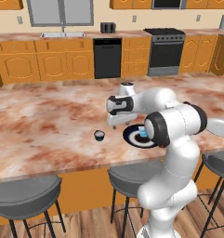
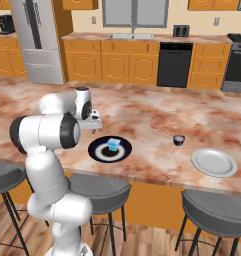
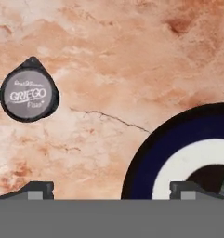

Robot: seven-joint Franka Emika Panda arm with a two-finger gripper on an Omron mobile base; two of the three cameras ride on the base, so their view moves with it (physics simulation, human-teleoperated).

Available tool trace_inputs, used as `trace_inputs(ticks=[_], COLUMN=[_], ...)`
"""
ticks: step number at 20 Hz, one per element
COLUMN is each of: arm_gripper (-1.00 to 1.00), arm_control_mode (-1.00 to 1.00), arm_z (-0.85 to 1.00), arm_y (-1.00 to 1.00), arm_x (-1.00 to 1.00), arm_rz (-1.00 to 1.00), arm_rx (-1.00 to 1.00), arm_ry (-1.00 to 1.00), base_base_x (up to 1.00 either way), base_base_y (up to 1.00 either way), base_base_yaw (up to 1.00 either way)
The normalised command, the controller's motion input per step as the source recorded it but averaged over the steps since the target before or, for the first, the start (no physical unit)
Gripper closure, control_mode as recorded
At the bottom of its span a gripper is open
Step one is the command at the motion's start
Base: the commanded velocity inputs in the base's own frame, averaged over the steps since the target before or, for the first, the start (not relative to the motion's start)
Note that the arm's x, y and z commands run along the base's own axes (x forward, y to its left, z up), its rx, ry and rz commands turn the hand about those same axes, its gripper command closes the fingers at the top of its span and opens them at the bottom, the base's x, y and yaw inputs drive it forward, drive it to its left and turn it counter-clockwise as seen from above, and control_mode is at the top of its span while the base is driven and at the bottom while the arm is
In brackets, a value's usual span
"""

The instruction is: Place two yogurt containers on each plate.

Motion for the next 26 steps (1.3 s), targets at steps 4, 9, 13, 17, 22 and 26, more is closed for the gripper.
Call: trace_inputs(ticks=[4,9,13,17,22,26], arm_gripper=[-1.0,-1.0,-1.0,-1.0,-1.0,-1.0], arm_control_mode=[-1.0,-1.0,-1.0,-1.0,-1.0,-1.0], arm_z=[0.0,-0.01,-0.13,-0.19,-0.08,-0.17], arm_y=[0.89,0.93,0.4,0.1,-0.01,0.0], arm_x=[0.03,0.01,0.1,0.23,0.27,0.25], arm_rz=[0.16,0.02,-0.03,0.0,0.0,0.0], arm_rx=[0.02,0.0,0.0,0.0,-0.01,0.0], arm_ry=[0.0,0.08,0.03,0.0,0.0,0.0], base_base_x=[0.0,0.0,0.0,0.0,0.0,0.0], base_base_y=[0.0,0.0,0.0,0.0,0.0,0.0], base_base_yaw=[0.0,0.0,0.0,0.0,0.0,0.0])
